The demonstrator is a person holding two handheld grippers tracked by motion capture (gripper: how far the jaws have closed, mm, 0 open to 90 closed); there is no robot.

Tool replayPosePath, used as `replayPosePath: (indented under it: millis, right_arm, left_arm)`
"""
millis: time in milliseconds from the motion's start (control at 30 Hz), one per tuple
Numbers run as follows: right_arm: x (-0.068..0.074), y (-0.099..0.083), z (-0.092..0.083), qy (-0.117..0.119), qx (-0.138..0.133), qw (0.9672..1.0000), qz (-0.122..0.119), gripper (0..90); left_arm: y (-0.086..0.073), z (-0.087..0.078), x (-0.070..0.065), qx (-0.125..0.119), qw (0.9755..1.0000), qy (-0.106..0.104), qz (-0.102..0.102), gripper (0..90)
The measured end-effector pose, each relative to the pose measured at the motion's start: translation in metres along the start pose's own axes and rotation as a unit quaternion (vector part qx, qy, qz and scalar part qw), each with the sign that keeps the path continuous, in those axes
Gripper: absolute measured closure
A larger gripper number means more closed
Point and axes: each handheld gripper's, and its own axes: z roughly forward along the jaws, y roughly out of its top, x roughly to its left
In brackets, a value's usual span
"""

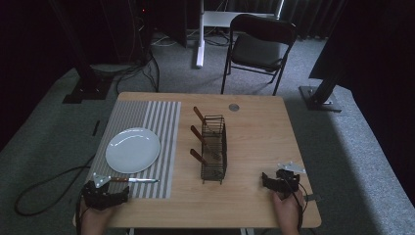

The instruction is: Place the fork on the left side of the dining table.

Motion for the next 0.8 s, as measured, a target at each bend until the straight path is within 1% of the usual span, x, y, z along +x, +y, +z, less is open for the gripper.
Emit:
replayPosePath:
  millis: [233, 267, 333, 800]
  right_arm:
    - [0.0, 0.0, 0.0, 0.0, 0.0, 1.0, 0.0, 12.6]
    - [0.0, 0.0, 0.0, 0.0, 0.0, 1.0, 0.0, 12.6]
    - [0.0001, 0.0, 0.0, 0.0, 0.0, 1.0, 0.0, 12.6]
    - [0.0, 0.0, 0.0, 0.0, 0.0, 1.0, 0.0, 12.7]
  left_arm:
    - [0.0012, 0.0001, 0.0001, 0.005, 1.0, 0.0, 0.001, 0.0]
    - [0.0027, 0.0, -0.0001, 0.012, 0.9999, 0.001, 0.0, 0.0]
    - [0.0036, 0.0002, -0.0001, 0.015, 0.9999, 0.001, 0.0, 0.0]
    - [0.0036, -0.0002, 0.0003, 0.015, 0.9999, -0.001, 0.005, 0.0]
